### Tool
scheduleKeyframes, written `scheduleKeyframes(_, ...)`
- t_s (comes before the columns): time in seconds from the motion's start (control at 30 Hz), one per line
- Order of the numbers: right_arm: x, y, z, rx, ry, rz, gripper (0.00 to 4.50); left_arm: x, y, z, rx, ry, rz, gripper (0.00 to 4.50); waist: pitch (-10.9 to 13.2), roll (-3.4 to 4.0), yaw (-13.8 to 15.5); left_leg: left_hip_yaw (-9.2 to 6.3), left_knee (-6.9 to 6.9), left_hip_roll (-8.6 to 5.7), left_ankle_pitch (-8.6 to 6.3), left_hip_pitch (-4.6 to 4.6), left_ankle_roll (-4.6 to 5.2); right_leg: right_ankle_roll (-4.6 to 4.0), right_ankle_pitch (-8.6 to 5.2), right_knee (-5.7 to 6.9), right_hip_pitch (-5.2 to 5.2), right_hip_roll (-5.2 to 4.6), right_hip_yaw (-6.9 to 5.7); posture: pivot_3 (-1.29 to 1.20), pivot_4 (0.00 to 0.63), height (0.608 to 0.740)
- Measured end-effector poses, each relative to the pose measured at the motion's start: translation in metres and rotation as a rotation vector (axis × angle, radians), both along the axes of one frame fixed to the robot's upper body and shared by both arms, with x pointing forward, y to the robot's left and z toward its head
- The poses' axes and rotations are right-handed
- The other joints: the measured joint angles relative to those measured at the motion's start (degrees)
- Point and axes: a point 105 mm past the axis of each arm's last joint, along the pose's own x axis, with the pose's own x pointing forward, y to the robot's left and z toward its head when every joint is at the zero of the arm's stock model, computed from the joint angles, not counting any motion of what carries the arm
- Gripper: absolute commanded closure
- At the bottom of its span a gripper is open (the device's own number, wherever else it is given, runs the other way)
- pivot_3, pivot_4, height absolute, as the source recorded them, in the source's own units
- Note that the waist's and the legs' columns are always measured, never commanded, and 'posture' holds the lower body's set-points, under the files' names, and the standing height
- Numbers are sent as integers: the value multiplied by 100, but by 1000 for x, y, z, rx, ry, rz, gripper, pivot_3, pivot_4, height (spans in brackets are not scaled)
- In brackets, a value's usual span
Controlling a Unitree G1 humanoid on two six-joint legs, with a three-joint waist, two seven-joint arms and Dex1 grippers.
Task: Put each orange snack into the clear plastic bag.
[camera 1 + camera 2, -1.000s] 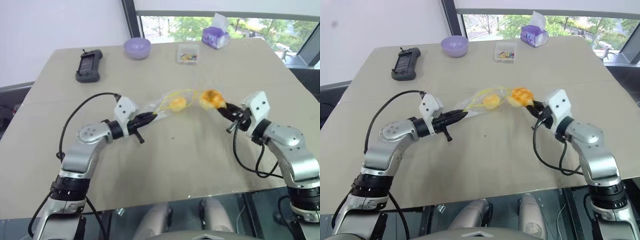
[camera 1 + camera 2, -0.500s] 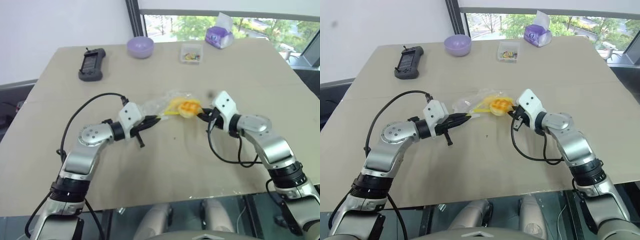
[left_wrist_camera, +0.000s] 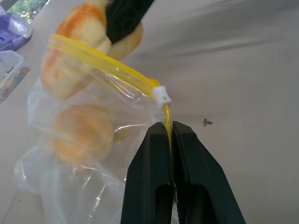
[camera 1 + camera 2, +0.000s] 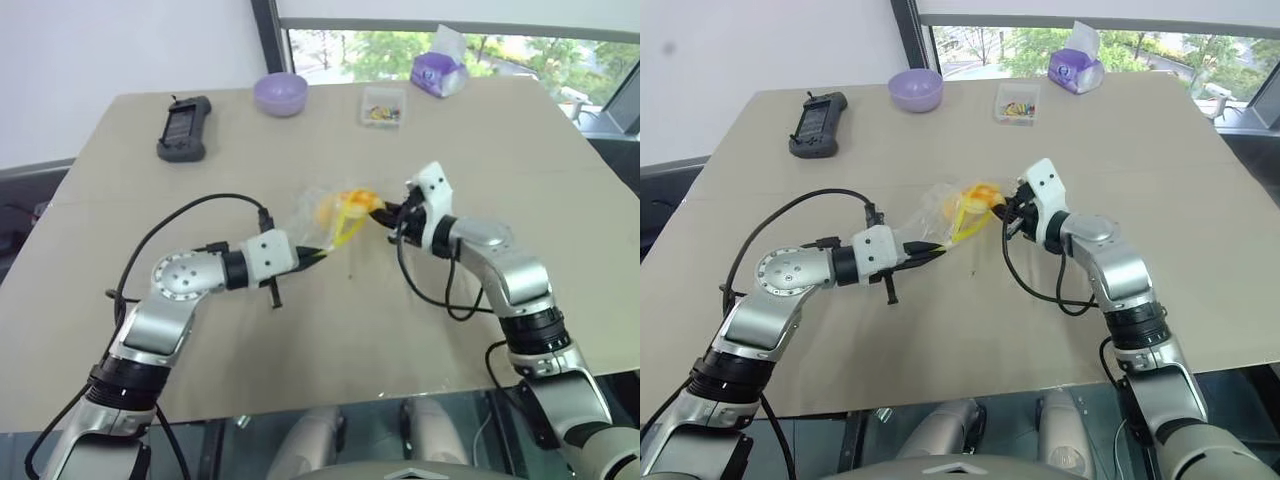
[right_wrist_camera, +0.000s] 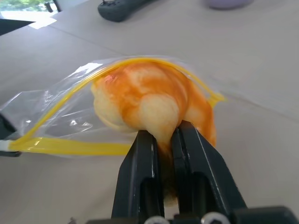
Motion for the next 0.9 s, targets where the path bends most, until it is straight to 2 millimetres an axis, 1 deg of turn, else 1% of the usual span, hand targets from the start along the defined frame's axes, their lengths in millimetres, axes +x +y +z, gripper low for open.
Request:
scheduleKeyframes(0.03, 2, -1, -2, -31, -23, -9, 4455, 0, 0, 0, 0, -3, -1, 4500, 0, 0, -1, 0, 0, -1, 0, 0, 0, 0, 0, 1, 0, 0, 0, 0, 150, 740)
scheduleKeyframes(0.1, 4, 1, -8, -170, -154, -6, 4455, 3, 0, 3, 0, -22, -6, 4500, 0, 0, -16, 1, 0, -1, 0, 1, 0, 0, 0, 4, -2, 0, 0, 0, 150, 740)
scheduleKeyframes(0.17, -1, 9, -13, -240, -242, 47, 4455, 6, 0, 8, 2, -44, -14, 4500, 0, 0, -34, 2, 0, -1, 0, 1, 0, 0, 0, 4, -3, 0, 1, 0, 150, 740)
scheduleKeyframes(0.27, -9, 23, -15, -224, -278, 101, 4455, 11, 2, 10, 16, -70, -18, 4500, 0, 0, -97, 2, 0, 0, 0, 0, 0, 0, 0, 4, -3, 0, 2, 0, 150, 740)
scheduleKeyframes(0.43, -10, 28, -16, -213, -290, 121, 4455, 14, 5, 5, 42, -95, -26, 4500, 0, 0, -139, 0, 1, -1, 0, 1, 0, 0, 0, 5, -2, 1, 1, 0, 150, 740)
scheduleKeyframes(0.53, -10, 35, -12, -120, -246, 113, 4455, 13, 4, 6, 64, -131, -52, 4500, 0, 0, -161, 0, 1, 0, 0, 2, 0, 0, 0, 7, -3, 2, 2, 0, 150, 740)
scheduleKeyframes(0.6, -9, 39, -12, -126, -254, 119, 4455, 13, 3, 8, 78, -162, -72, 4500, 0, 0, -160, 1, 1, 0, 0, 2, 0, 0, 0, 6, -2, 2, 2, 0, 150, 740)
scheduleKeyframes(0.7, -1, 38, -19, -265, -319, 133, 4455, 13, 5, 7, 106, -209, -93, 4500, 0, 0, -154, 2, 2, -2, 0, 4, 0, 0, 0, 7, -1, 2, 2, 0, 150, 740)
scheduleKeyframes(0.8, -1, 41, -25, -375, -387, 187, 4455, 16, 10, 3, 137, -250, -100, 4500, 0, 1, -156, -1, 1, -1, 0, 2, 0, 0, 0, 6, -3, 2, 0, 0, 150, 740)
scheduleKeyframes(0.87, 2, 44, -24, -468, -453, 225, 4455, 20, 10, 7, 151, -289, -103, 4500, 0, 0, -162, 2, 2, -2, 0, 2, 0, 1, 0, 7, -2, 2, 2, 0, 150, 740)
scheduleKeyframes(0.9, 6, 42, -23, -510, -477, 231, 4455, 23, 10, 12, 153, -314, -103, 4500, 0, 0, -159, 2, 4, -2, 1, 3, 0, 1, 0, 7, -2, 2, 1, 0, 150, 740)
